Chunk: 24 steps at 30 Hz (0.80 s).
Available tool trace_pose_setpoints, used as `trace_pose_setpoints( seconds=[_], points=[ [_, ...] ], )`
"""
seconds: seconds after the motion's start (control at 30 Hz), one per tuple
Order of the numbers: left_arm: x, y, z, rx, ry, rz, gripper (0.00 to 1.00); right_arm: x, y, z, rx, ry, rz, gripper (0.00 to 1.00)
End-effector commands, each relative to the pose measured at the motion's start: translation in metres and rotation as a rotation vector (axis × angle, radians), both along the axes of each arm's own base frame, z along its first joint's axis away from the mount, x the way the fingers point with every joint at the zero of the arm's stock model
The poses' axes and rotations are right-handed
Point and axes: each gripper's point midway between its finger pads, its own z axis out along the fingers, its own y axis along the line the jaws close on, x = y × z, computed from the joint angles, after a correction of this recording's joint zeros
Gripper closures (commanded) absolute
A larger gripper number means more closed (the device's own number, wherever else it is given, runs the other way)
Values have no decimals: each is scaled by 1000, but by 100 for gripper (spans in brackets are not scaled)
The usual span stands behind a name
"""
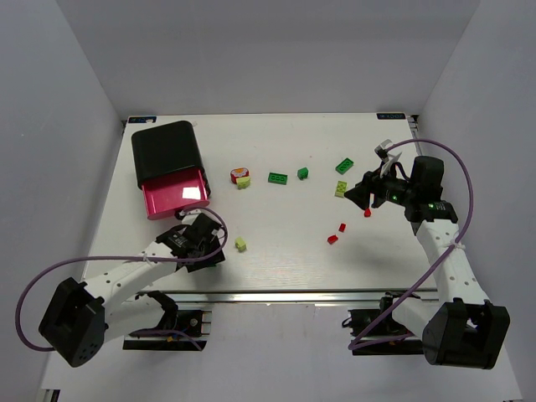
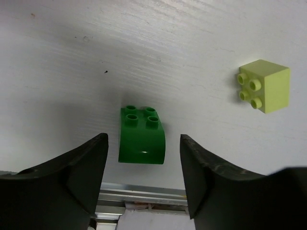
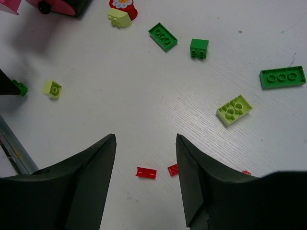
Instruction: Sort the legos into containers by color
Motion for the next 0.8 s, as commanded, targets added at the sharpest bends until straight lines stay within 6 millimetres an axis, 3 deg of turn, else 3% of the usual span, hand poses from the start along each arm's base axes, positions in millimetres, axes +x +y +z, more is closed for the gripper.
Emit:
trace_pose_setpoints(
  seconds=[0.0, 0.17, 0.27, 0.3, 0.37, 0.4, 0.47, 0.53, 0.63, 0.67, 0.7, 0.77],
  points=[
    [15, -3, 7, 21, -72, 17, 31, -1, 3, 13, -1, -48, 23, 41],
    [17, -6, 0, 41, -72, 8, 39, 0, 2, 13, -2, -49, 19, 41],
    [17, -6, 0, 55, -74, 4, 52, -1, 2, 12, -2, -46, 19, 41],
    [18, -6, 0, 57, -74, 5, 62, 0, 2, 13, -3, -48, 18, 41],
    [17, -8, 2, 58, -75, -5, 70, -1, 2, 13, -4, -49, 17, 41],
    [19, -10, 6, 51, -83, -5, 80, -1, 2, 12, -4, -46, 17, 41],
    [17, -15, 10, 36, -77, -32, 87, -1, 2, 14, -5, -52, 17, 41],
    [22, -32, 27, -12, -120, -130, 95, -1, 2, 14, -6, -53, 18, 41],
    [20, -71, 58, -169, -200, -390, 97, -1, 2, 13, -6, -51, 18, 41],
    [4, -93, 68, -286, -176, -519, 97, -1, 2, 13, -6, -55, 21, 41],
    [1, -105, 83, -334, -197, -597, 97, -1, 2, 14, -5, -54, 21, 41],
    [-8, -111, 94, -357, -189, -714, 100, -2, 3, 14, -4, -56, 25, 41]
  ],
)
